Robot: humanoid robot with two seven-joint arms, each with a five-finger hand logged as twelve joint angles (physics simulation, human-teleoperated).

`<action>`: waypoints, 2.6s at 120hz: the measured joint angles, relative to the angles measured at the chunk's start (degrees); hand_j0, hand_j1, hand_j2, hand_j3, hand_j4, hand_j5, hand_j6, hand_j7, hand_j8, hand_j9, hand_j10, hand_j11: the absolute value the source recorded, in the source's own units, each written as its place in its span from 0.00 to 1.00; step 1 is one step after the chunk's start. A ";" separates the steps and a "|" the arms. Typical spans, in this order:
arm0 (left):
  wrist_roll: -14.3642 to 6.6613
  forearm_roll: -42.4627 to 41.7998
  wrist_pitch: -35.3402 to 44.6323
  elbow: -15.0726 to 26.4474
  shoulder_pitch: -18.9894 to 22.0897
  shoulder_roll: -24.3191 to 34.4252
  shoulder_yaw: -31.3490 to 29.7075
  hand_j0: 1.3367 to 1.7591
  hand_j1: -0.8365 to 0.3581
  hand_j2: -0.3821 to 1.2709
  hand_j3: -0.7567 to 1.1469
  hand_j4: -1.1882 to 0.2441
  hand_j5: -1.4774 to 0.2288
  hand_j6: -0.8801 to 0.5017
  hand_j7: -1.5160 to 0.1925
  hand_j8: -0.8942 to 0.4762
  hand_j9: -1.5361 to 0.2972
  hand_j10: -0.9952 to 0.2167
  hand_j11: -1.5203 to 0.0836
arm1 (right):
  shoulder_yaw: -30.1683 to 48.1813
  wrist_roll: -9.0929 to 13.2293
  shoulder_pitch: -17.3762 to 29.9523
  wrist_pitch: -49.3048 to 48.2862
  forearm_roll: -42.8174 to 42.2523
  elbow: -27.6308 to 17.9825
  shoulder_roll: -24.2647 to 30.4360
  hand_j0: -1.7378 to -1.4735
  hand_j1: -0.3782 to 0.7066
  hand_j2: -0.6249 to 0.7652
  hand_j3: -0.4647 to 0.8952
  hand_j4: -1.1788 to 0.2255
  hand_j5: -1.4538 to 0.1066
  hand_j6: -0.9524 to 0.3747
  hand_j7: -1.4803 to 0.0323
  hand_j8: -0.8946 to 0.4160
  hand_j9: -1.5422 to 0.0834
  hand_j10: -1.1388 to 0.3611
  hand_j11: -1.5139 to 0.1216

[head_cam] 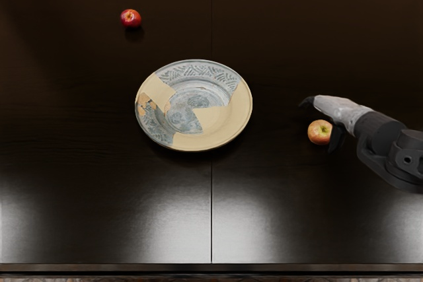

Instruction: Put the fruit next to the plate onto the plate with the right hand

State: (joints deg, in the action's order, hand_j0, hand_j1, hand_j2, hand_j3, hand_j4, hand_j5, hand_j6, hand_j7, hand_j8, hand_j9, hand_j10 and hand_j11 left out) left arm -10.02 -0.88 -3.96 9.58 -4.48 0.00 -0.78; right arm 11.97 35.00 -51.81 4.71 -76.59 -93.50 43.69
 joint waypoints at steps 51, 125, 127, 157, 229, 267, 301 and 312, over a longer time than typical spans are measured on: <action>0.00 0.00 0.00 0.00 0.07 0.00 0.00 0.76 0.98 0.23 0.40 0.82 0.86 0.63 0.88 0.65 0.83 0.81 0.94 | -0.02 0.00 2.23 2.76 -1.05 0.16 -0.39 0.30 0.33 0.41 0.34 0.64 0.70 0.51 0.74 0.47 0.73 0.57 0.71; 0.00 0.00 0.00 0.00 0.00 0.00 0.00 0.76 0.98 0.23 0.40 0.82 0.86 0.63 0.88 0.65 0.83 0.81 0.94 | -0.09 0.00 2.53 3.18 -2.09 1.94 -1.75 0.30 0.42 0.40 0.34 0.58 0.63 0.44 0.67 0.41 0.66 0.52 0.64; 0.00 0.00 0.00 0.00 0.00 0.00 0.00 0.76 0.98 0.23 0.40 0.82 0.86 0.63 0.88 0.65 0.83 0.81 0.94 | -0.09 0.00 2.52 3.18 -2.10 2.00 -1.84 0.30 0.42 0.40 0.34 0.58 0.63 0.44 0.67 0.41 0.66 0.52 0.64; 0.00 0.00 0.00 0.00 0.00 0.00 0.00 0.76 0.98 0.23 0.40 0.82 0.86 0.63 0.88 0.65 0.83 0.81 0.94 | -0.07 0.00 3.78 4.55 -4.58 2.03 -2.34 0.30 0.44 0.40 0.34 0.57 0.62 0.43 0.65 0.39 0.65 0.51 0.63; 0.00 0.00 0.00 0.00 0.00 0.00 0.00 0.76 0.98 0.23 0.40 0.82 0.86 0.63 0.88 0.65 0.83 0.81 0.94 | 0.03 0.03 4.65 4.82 -5.17 1.80 -2.21 0.32 0.56 0.48 0.34 0.45 0.46 0.40 0.50 0.39 0.50 0.39 0.48; 0.00 0.00 0.00 0.00 0.04 0.00 0.00 0.76 0.98 0.23 0.40 0.82 0.86 0.63 0.88 0.65 0.83 0.81 0.94 | 0.88 0.02 3.59 4.80 -4.80 2.13 -2.35 0.32 0.56 0.64 0.34 0.37 0.37 0.36 0.41 0.37 0.41 0.35 0.39; 0.00 0.00 0.00 0.00 0.04 0.00 0.00 0.76 0.98 0.23 0.40 0.82 0.86 0.63 0.88 0.65 0.83 0.81 0.94 | 4.19 0.01 2.33 4.69 -4.46 2.53 -4.39 0.31 0.55 0.64 0.34 0.36 0.34 0.36 0.39 0.37 0.38 0.35 0.36; 0.00 0.00 0.00 0.00 0.00 0.00 0.00 0.76 0.98 0.23 0.40 0.82 0.86 0.63 0.88 0.65 0.83 0.81 0.94 | 4.69 0.01 1.06 4.67 -4.41 2.59 -6.03 0.31 0.54 0.63 0.34 0.36 0.33 0.35 0.38 0.37 0.37 0.35 0.35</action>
State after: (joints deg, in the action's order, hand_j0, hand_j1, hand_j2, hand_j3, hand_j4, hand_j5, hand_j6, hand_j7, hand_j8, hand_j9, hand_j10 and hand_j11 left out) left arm -10.02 -0.88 -3.96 9.58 -4.48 0.00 -0.78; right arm 16.66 35.01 -50.75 9.37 -80.99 -90.91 37.66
